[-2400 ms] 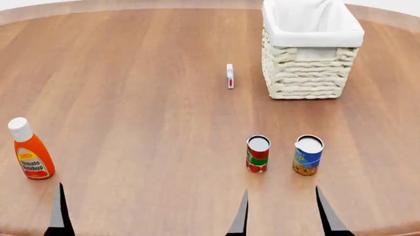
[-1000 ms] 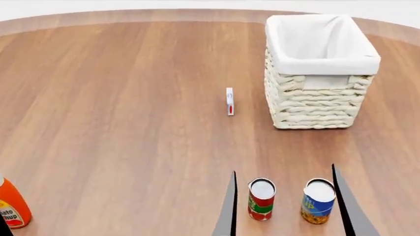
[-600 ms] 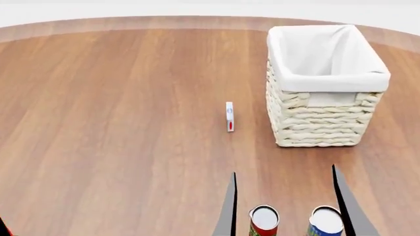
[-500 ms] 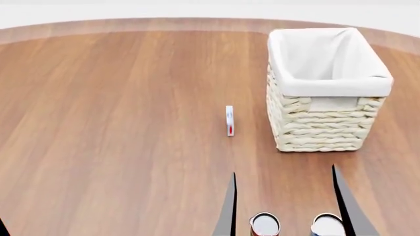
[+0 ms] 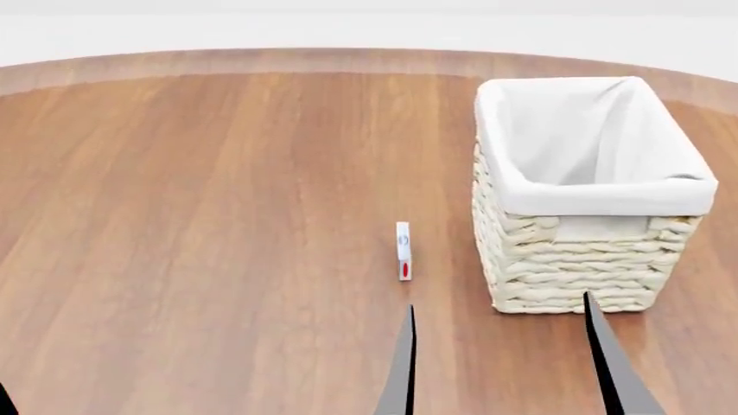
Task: Pick up the alphabet soup and the cream cheese box, and put them in the basket.
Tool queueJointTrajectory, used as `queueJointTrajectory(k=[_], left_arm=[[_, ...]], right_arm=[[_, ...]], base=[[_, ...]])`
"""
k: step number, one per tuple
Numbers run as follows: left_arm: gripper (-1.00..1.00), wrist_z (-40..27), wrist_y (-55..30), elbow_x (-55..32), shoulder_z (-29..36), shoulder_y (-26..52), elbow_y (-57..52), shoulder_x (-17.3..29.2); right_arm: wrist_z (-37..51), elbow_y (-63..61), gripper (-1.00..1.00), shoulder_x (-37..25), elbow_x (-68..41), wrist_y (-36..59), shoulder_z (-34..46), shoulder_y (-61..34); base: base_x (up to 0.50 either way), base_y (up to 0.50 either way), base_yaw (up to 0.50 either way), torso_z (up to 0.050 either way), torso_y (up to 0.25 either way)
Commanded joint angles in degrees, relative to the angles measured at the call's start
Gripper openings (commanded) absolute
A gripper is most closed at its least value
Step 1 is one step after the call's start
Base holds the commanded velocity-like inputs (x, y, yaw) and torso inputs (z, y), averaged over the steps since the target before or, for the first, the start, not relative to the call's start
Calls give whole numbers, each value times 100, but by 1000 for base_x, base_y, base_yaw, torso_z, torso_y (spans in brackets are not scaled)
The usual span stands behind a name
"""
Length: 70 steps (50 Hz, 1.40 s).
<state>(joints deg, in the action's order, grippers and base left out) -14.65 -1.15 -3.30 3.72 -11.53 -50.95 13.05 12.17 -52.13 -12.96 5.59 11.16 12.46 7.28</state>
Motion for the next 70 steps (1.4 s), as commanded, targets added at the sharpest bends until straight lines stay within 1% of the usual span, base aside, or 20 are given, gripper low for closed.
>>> queueJointTrajectory(k=[1, 31, 57, 64, 66, 70], left_arm=[[100, -36, 46, 8, 44, -37, 36, 46], [100, -142, 9, -22, 92, 15, 22, 154], [100, -218, 138, -104, 108, 7, 138, 233], [100, -232, 181, -120, 116, -11, 169, 259], [100, -237, 191, -119, 116, -23, 170, 268], [100, -256, 163, -140, 112, -12, 164, 278]], right_arm=[[54, 7, 100, -34, -37, -44, 7, 28], [140, 36, 100, -98, -96, 7, 64, -78], [218, -9, 100, -167, -47, 103, 154, -96], [269, 0, 100, -192, -15, 60, 197, -73], [384, 43, 100, -172, -2, -204, 137, -18], [368, 8, 100, -195, 29, -107, 164, -31]], base=[[254, 0, 0, 0, 0], [256, 0, 0, 0, 0], [256, 0, 0, 0, 0], [255, 0, 0, 0, 0], [227, 1, 0, 0, 0], [0, 0, 0, 0, 0]])
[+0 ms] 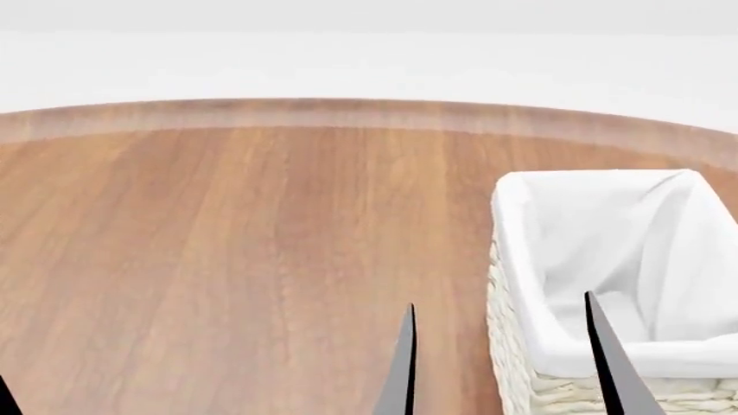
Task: Pick up the alphabet soup and the cream cheese box, and put them in the basket.
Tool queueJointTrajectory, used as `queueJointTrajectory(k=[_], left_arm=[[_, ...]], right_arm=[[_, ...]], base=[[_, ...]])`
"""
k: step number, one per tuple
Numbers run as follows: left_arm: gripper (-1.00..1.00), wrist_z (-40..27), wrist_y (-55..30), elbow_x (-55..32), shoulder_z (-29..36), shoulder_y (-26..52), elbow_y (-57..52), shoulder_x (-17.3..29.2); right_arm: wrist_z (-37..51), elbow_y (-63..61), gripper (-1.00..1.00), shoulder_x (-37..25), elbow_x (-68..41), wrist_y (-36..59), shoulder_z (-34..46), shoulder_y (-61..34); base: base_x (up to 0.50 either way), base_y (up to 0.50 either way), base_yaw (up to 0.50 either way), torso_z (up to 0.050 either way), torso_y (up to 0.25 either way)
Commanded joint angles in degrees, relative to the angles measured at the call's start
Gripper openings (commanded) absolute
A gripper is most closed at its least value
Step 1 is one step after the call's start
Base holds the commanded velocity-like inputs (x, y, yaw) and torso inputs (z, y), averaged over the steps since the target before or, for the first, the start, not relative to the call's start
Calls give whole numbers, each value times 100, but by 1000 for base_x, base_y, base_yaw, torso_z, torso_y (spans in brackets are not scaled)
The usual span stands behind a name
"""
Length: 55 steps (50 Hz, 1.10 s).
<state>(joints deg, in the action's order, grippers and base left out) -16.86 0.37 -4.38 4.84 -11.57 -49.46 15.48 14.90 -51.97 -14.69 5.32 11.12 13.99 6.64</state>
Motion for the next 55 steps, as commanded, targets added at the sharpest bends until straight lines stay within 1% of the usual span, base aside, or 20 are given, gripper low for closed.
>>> queueJointTrajectory(k=[1, 8, 35, 55], left_arm=[[100, -45, -26, -25, 3, 0, 10, 33], [100, -72, -125, 36, 48, 31, -1, 53], [100, -161, -107, 116, 140, 56, 66, 107], [100, -226, -191, 149, 199, 92, 32, 147]], right_arm=[[97, 1, 100, -24, 54, -101, 13, 28], [114, 20, 100, -35, 24, -104, 22, 16], [189, 122, 100, -120, 34, -126, 63, 8], [262, 158, 100, -183, 253, 0, 136, -63]], base=[[0, 0, 0, 0, 0], [0, 0, 0, 0, -47], [0, 0, 0, 6, -250], [0, 0, 0, 6, -250]])
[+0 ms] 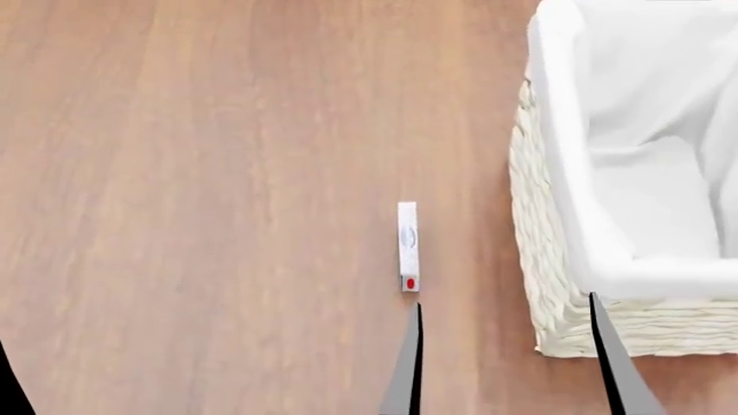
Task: Pick up the alphabet soup and the cream cheese box, and put them in the basket.
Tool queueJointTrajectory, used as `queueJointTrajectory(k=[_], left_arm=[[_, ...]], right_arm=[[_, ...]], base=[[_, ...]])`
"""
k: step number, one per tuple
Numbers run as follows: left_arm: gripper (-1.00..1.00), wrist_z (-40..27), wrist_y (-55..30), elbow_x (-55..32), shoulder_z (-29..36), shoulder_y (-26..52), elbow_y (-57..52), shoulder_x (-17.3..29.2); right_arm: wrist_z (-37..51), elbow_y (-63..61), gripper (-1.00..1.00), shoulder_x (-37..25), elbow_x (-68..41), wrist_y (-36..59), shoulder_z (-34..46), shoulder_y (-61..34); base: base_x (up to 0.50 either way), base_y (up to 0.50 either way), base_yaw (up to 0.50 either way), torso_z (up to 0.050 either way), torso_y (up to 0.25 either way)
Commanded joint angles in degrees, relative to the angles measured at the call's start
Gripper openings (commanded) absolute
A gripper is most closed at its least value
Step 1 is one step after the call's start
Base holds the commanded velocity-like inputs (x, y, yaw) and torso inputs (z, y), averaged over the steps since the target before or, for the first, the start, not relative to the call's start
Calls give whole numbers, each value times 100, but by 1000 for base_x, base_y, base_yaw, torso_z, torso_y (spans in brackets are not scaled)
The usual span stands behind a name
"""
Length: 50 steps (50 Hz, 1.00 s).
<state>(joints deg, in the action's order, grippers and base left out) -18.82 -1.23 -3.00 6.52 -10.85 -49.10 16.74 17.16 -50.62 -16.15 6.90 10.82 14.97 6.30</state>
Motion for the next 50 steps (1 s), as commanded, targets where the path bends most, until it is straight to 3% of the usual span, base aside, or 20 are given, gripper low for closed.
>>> queueJointTrajectory(k=[1, 22, 50], left_arm=[[100, -36, -34, 8, 26, 23, 0, 23], [100, -59, 77, -194, 53, -32, 46, 62], [100, -132, 103, -207, 71, -49, 58, 142]], right_arm=[[37, 31, 100, -38, 103, 38, 42, -39], [90, 151, 100, -97, -18, -21, 60, 6], [148, 134, 100, -154, -50, 8, 170, -14]], base=[[0, 0, 0, 6, -250], [0, 0, -52, 1, -24], [0, 0, -365, 0, 0]])
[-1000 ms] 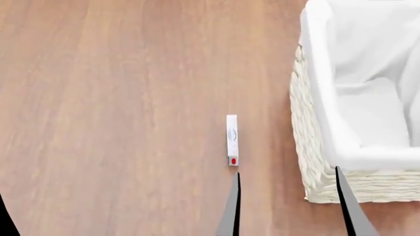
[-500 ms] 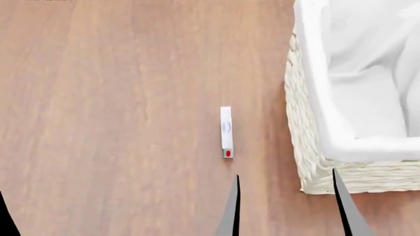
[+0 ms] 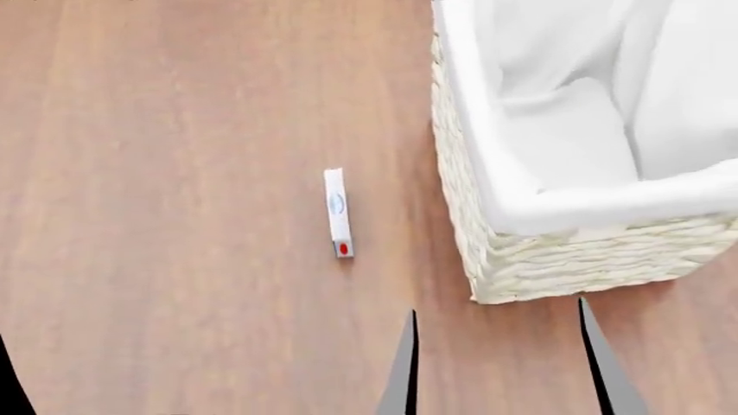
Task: Pick up the alphabet soup and the cream cheese box, and put them in the basket.
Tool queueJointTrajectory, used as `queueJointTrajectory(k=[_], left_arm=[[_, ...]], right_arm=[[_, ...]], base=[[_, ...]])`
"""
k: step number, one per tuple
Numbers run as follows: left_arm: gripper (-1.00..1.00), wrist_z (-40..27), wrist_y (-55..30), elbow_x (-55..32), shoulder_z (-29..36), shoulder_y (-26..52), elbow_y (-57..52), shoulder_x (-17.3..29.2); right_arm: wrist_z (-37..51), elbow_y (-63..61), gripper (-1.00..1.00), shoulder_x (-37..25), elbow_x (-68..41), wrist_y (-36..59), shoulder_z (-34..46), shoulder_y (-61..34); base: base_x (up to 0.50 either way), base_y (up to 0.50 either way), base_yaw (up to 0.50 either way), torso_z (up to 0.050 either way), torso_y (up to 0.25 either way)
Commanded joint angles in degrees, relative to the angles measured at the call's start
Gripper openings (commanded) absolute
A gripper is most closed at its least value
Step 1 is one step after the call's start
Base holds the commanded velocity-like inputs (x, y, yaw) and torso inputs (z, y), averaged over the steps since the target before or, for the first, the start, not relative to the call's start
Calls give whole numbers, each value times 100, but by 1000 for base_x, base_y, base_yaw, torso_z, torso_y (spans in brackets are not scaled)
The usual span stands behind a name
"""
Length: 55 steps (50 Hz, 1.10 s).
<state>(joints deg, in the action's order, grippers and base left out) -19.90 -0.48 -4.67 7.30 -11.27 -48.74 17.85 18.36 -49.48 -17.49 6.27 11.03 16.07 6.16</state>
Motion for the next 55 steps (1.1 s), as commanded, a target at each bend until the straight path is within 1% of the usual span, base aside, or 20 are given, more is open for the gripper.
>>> queueJointTrajectory(k=[1, 2, 4, 12, 13, 19, 49, 50, 51, 54, 55], left_arm=[[100, -25, 24, -36, -5, -7, 19, 34], [100, -25, 24, -36, -5, -7, 19, 34], [100, -32, 25, -51, -13, 1, 24, 39], [100, -49, 44, -58, 9, -2, 27, 51], [100, -51, 45, -57, 8, -5, 25, 56], [100, -62, 65, -26, 35, -12, 76, 66], [100, -135, 56, -74, 57, -5, 72, 133], [100, -139, 55, -66, 58, -6, 71, 137], [100, -141, 59, -91, 48, -8, 69, 139], [100, -143, 72, -90, 61, -5, 84, 143], [100, -136, 86, -81, 86, 7, 115, 138]], right_arm=[[8, -55, 100, -13, -7, 89, 53, -33], [-14, -130, 100, -5, -23, 199, 51, -75], [33, -4, 100, -30, 4, 7, 67, -6], [66, 12, 100, -53, 2, 4, 68, 5], [40, -88, 100, -45, -17, 134, 63, -32], [88, 37, 100, -65, -46, -34, 69, 17], [155, 47, 100, -117, -63, -1, 144, -18], [122, -85, 100, -103, -78, 191, 134, -83], [155, -3, 100, -111, -88, 49, 130, -31], [160, 59, 100, -118, -88, 19, 154, -19], [105, -89, 100, -92, -64, 311, 193, -105]], base=[[0, 0, -371, 0, 0], [0, 0, -367, 0, 0], [0, 0, -369, 0, 0], [0, 0, -371, 0, 0], [0, 0, -371, 0, 0], [0, 0, -370, 0, 0], [0, 0, -371, 0, 0], [0, 0, -375, 0, 0], [0, 0, -371, 0, 0], [-20, -57, -161, 0, 0], [0, 0, 0, 0, 0]])
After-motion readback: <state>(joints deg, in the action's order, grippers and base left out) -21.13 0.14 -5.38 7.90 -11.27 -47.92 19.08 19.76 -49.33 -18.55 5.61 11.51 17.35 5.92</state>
